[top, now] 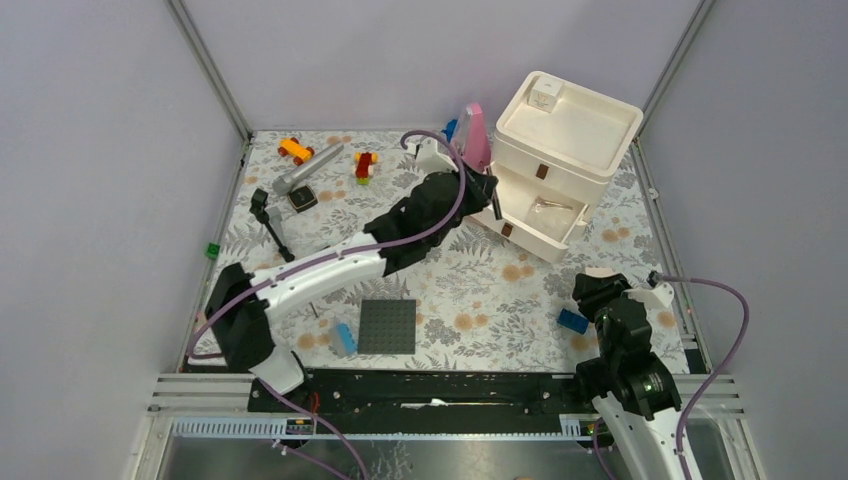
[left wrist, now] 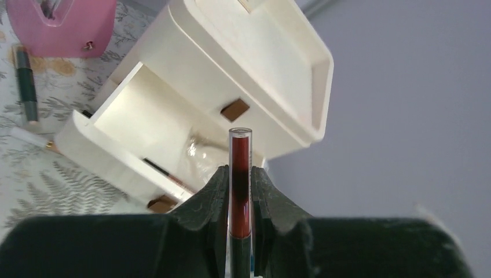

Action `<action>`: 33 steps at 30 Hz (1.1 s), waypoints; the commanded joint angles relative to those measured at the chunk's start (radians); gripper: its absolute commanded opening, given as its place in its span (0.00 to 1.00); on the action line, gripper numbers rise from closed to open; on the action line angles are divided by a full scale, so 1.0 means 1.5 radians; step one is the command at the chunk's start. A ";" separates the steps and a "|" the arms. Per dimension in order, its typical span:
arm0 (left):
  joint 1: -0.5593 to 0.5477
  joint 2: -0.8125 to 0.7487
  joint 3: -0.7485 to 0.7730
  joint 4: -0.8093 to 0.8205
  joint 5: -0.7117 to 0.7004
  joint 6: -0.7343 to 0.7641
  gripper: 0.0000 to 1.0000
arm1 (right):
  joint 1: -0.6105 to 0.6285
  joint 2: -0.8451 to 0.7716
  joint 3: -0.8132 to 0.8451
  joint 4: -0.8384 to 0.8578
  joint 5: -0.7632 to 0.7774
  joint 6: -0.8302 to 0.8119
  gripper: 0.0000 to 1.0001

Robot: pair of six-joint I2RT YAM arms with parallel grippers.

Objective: Organize the makeup
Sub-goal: Pick up the lipstick at the center of the board, then place the lipstick in the drawer.

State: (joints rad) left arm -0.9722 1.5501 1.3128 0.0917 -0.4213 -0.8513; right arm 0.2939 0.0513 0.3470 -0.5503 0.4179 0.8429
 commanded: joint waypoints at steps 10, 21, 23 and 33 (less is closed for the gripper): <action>0.017 0.254 0.251 -0.131 -0.089 -0.334 0.00 | 0.003 -0.026 0.105 -0.068 0.084 0.021 0.42; 0.035 0.324 0.266 -0.037 0.003 -0.310 0.47 | 0.003 -0.029 0.129 -0.088 0.099 0.011 0.42; 0.036 0.323 0.265 -0.034 0.006 -0.304 0.50 | 0.002 -0.029 0.129 -0.087 0.099 0.012 0.42; 0.066 0.181 0.160 0.043 0.012 -0.124 0.58 | 0.003 -0.029 0.126 -0.085 0.100 0.006 0.42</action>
State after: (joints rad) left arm -0.9051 2.0190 1.6299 0.0219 -0.4026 -1.1954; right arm 0.2939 0.0166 0.5068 -0.6827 0.5331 0.8604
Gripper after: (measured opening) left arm 0.549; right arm 0.420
